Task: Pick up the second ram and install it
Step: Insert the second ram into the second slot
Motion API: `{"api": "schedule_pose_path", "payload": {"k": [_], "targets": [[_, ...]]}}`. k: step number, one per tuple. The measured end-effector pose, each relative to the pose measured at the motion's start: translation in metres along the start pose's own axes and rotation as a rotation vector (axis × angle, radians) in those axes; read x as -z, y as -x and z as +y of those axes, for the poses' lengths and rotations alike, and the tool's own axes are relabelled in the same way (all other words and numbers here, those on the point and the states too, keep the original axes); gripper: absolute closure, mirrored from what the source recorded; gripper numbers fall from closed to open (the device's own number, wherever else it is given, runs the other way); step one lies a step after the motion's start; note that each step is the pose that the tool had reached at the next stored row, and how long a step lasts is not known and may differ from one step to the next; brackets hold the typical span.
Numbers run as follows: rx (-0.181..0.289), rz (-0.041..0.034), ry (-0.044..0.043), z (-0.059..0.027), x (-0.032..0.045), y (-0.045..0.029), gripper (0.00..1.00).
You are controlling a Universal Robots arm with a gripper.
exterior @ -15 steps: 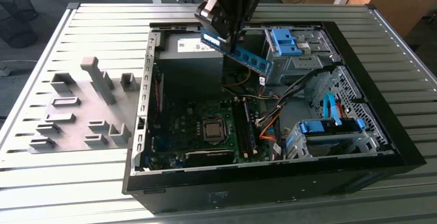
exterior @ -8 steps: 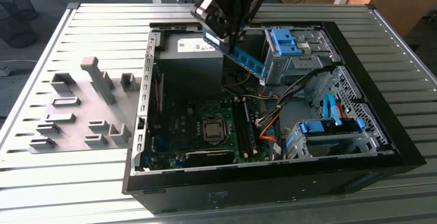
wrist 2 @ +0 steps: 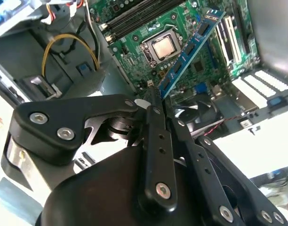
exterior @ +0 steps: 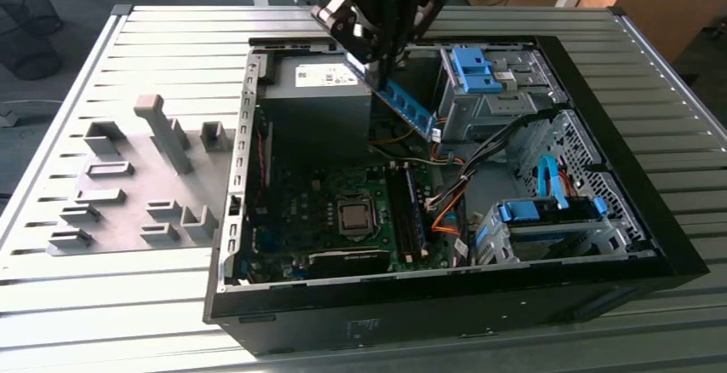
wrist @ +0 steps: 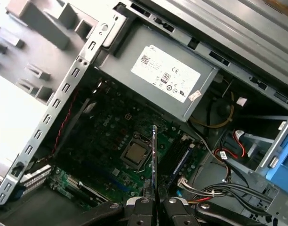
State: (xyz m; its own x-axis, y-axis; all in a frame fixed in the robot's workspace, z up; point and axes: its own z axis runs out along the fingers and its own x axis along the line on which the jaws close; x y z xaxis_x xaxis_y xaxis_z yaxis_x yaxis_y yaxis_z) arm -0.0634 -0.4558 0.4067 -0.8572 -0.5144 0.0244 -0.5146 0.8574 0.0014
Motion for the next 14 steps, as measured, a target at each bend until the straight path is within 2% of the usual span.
{"api": "schedule_pose_path", "payload": {"k": [14], "targets": [[-0.255, 0.0006, 0.0043, 0.0, -0.0058, 0.0001, 0.86]]}}
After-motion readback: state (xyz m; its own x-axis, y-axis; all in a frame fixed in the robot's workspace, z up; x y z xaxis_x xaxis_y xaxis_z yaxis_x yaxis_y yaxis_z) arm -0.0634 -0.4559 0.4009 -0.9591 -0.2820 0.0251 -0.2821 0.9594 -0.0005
